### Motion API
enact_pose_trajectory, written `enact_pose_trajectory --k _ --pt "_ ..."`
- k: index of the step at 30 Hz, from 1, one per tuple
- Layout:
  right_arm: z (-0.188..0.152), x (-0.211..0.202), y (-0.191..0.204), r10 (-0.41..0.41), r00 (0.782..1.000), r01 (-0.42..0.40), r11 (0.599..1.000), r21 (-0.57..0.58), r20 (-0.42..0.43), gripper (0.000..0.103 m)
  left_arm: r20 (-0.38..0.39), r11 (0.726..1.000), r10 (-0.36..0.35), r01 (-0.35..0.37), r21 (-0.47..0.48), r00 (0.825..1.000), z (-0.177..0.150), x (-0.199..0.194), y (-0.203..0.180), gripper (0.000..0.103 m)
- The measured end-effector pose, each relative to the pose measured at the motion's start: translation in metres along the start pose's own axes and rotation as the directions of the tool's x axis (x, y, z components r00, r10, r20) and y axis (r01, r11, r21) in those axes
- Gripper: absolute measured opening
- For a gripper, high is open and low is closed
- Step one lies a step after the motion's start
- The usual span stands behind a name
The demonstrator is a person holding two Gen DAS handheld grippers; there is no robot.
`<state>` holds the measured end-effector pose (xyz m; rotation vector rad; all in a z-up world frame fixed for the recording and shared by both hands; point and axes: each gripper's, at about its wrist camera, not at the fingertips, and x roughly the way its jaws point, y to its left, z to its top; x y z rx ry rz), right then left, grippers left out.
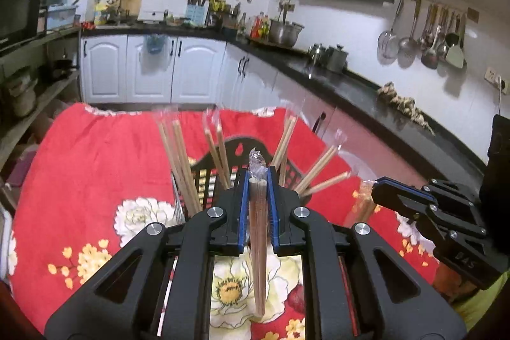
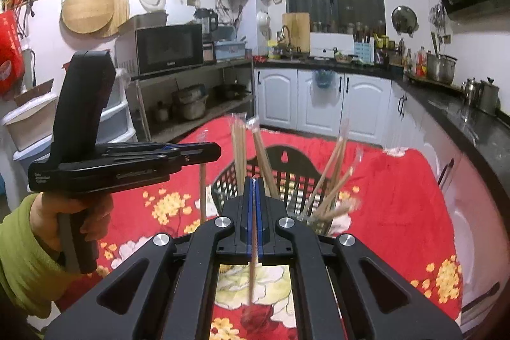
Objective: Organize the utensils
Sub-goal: 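Lift the chopsticks in both grippers up over the green caddy, then lower the chopsticks into the caddy and open both grippers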
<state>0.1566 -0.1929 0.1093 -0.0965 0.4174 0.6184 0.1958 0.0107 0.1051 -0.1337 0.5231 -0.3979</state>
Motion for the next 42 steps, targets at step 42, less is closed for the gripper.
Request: enact_pose_trajectory --k 42 --pt "0.094 0.047 -0.025 -0.049 0.974 0.051 0.999 -0.001 0.222 0.002 0.275 0.985 0.17 -0.171 -0.023 0.946 0.068 0.005 0.014 0.007"
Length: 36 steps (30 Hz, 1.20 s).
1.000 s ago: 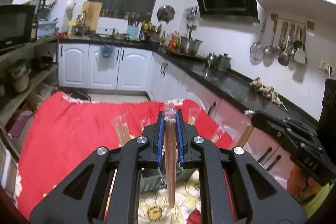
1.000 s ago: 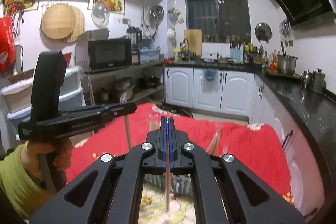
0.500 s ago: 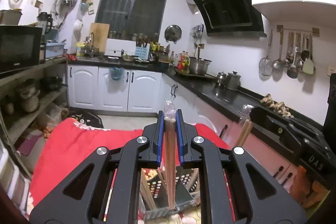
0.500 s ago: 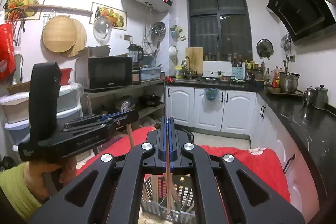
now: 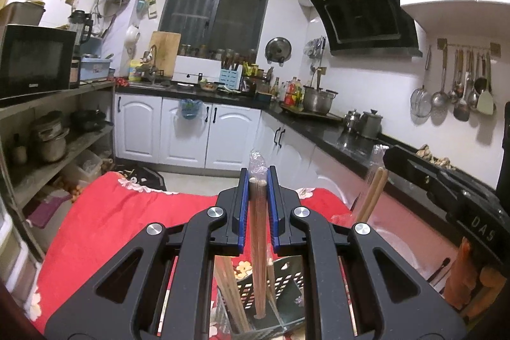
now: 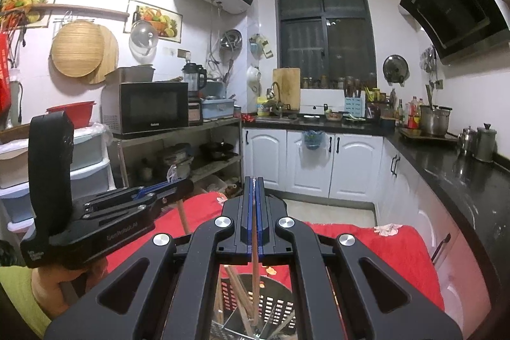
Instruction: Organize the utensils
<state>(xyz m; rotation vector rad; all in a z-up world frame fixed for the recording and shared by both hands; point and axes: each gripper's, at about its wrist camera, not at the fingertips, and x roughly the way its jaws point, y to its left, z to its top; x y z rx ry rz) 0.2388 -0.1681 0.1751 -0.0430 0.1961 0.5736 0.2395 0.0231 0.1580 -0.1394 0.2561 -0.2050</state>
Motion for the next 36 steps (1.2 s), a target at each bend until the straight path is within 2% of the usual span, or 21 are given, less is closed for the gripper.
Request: enact_pose_trajectory --k 18,19,21,22,24,26,29,32,36 --pt "-0.043 0.018 -0.013 -0.011 0.996 0.018 0.997 0.08 -0.093 0.003 -0.092 0.999 -0.008 0.011 0.031 0.996 -0.041 0.022 0.001 0.007" --pt "-0.046 0.019 -0.014 -0.012 0.995 0.02 0.996 0.087 -0.1 0.004 -0.101 0.999 -0.007 0.01 0.032 0.995 -0.043 0.022 0.001 0.007" --pt "-0.051 0.016 -0.017 -0.013 0.995 0.023 0.995 0.099 -0.104 0.014 -0.117 0.999 -0.007 0.011 0.038 0.993 -0.048 0.022 0.001 0.01" --pt "-0.052 0.014 -0.018 -0.012 0.995 0.022 0.995 0.101 -0.103 0.02 -0.121 0.999 -0.005 0.01 0.039 0.993 -0.05 0.022 0.001 0.012" --pt "-0.056 0.01 -0.019 -0.014 0.994 0.024 0.994 0.104 -0.105 0.022 -0.136 0.999 -0.005 0.01 0.035 0.991 -0.054 0.02 0.002 0.024" --pt "-0.059 0.007 -0.02 -0.019 0.994 0.031 0.994 0.108 -0.109 0.024 -0.144 0.999 -0.003 0.008 0.033 0.99 -0.057 0.017 0.004 0.03" --pt "-0.064 0.001 -0.024 -0.028 0.993 0.042 0.992 0.119 -0.117 0.032 -0.154 1.0 0.0 0.004 0.027 0.988 -0.06 0.012 0.006 0.043" --pt "-0.07 -0.006 -0.027 -0.034 0.992 0.049 0.991 0.125 -0.122 0.038 -0.162 1.0 0.007 -0.005 0.016 0.987 -0.061 0.006 0.01 0.05" --pt "-0.078 -0.016 -0.029 -0.049 0.99 0.064 0.991 0.12 -0.13 0.047 -0.162 1.0 0.014 -0.013 0.007 0.987 -0.062 -0.005 0.014 0.072"
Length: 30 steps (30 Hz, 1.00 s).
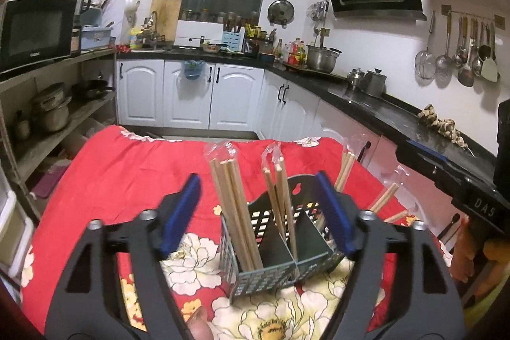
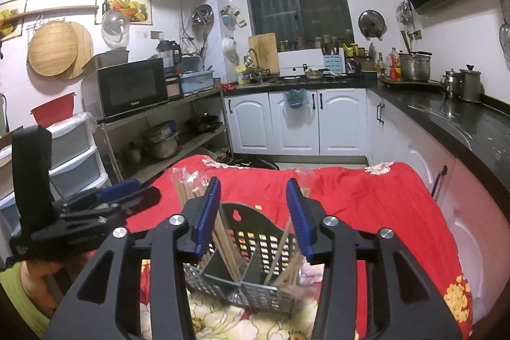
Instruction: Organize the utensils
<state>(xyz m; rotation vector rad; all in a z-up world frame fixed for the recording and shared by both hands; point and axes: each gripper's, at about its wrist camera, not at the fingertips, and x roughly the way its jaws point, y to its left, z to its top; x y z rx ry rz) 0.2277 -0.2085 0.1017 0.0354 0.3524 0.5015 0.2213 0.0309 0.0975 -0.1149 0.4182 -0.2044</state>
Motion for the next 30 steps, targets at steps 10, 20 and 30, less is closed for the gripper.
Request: enact_pose_trajectory --k 10,20,30 --pt "-0.027 -0.037 0.006 -0.06 0.998 0.063 0.994 -0.089 0.028 0.073 0.017 1.0 0.005 -0.005 -0.007 1.0 -0.017 -0.028 0.002 0.092" --pt "-0.052 -0.064 0.016 -0.078 0.996 0.082 0.991 -0.106 0.042 0.089 -0.037 1.0 0.003 -0.004 -0.026 0.999 -0.05 -0.05 0.002 0.092" --pt "-0.101 -0.073 0.024 -0.097 0.994 0.093 0.991 -0.094 -0.046 0.094 -0.127 0.999 0.014 -0.018 -0.028 0.992 -0.102 -0.055 -0.012 0.092"
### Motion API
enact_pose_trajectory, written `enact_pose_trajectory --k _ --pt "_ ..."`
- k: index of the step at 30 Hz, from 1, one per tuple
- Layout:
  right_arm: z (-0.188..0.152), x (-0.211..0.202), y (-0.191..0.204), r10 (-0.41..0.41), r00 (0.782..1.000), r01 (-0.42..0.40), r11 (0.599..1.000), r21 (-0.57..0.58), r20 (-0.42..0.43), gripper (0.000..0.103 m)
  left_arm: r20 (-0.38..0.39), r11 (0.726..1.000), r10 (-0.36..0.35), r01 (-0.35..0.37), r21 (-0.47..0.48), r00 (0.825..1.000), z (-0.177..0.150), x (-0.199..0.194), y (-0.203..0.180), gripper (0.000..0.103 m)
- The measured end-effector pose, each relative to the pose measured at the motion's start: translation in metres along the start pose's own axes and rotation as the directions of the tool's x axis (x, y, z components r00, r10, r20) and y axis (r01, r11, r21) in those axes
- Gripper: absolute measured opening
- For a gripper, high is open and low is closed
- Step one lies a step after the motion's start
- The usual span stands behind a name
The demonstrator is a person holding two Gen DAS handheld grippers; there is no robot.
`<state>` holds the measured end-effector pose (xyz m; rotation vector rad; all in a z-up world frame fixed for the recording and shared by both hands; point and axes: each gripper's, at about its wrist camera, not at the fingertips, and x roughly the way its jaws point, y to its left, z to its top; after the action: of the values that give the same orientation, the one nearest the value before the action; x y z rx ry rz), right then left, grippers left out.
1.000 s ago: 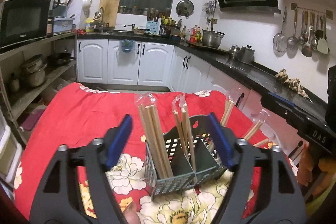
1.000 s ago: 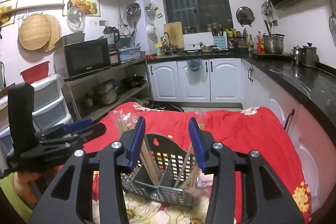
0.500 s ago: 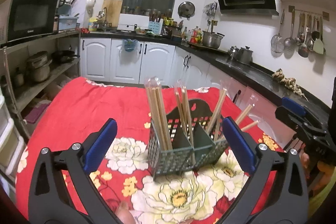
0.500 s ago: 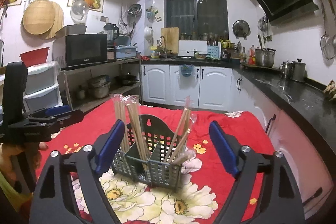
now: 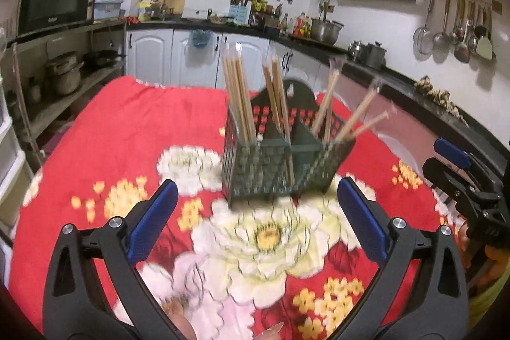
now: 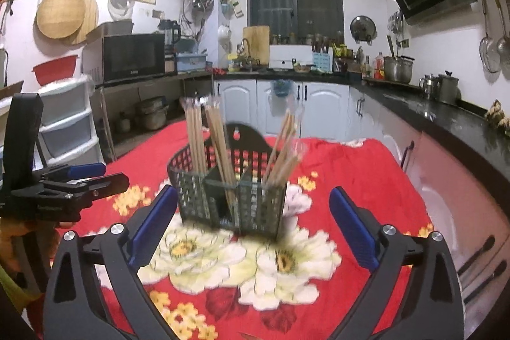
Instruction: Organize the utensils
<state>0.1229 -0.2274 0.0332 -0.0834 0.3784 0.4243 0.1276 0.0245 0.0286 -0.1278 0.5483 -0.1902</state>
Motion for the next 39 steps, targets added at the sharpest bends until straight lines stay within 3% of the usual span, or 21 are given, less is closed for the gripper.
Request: enact_pose_trajectory --k 9,12,20,26,39 --pt "-0.044 0.001 0.007 -0.032 0.997 0.032 0.999 -0.001 -0.071 0.095 -0.006 0.999 0.027 -0.026 0.019 1.0 -0.047 0.004 -0.012 0.093" --pt "-0.054 -0.004 0.008 -0.065 0.997 0.065 0.998 -0.015 -0.041 0.095 0.025 0.999 0.044 -0.045 0.026 0.999 -0.052 0.002 -0.014 0.093" --pt "-0.07 -0.028 0.004 -0.11 0.984 0.111 0.994 0.001 0.139 0.097 0.126 0.998 0.036 -0.041 0.04 0.991 -0.061 -0.009 -0.018 0.093" --pt "-0.072 -0.039 0.006 -0.121 0.966 0.123 0.992 0.005 0.229 0.097 0.17 0.994 0.101 -0.108 0.032 0.98 -0.064 -0.011 -0.02 0.093" --pt "-0.074 -0.041 0.012 -0.124 0.961 0.128 0.992 -0.003 0.248 0.097 0.22 0.994 0.071 -0.087 0.065 0.973 -0.067 -0.019 -0.026 0.093"
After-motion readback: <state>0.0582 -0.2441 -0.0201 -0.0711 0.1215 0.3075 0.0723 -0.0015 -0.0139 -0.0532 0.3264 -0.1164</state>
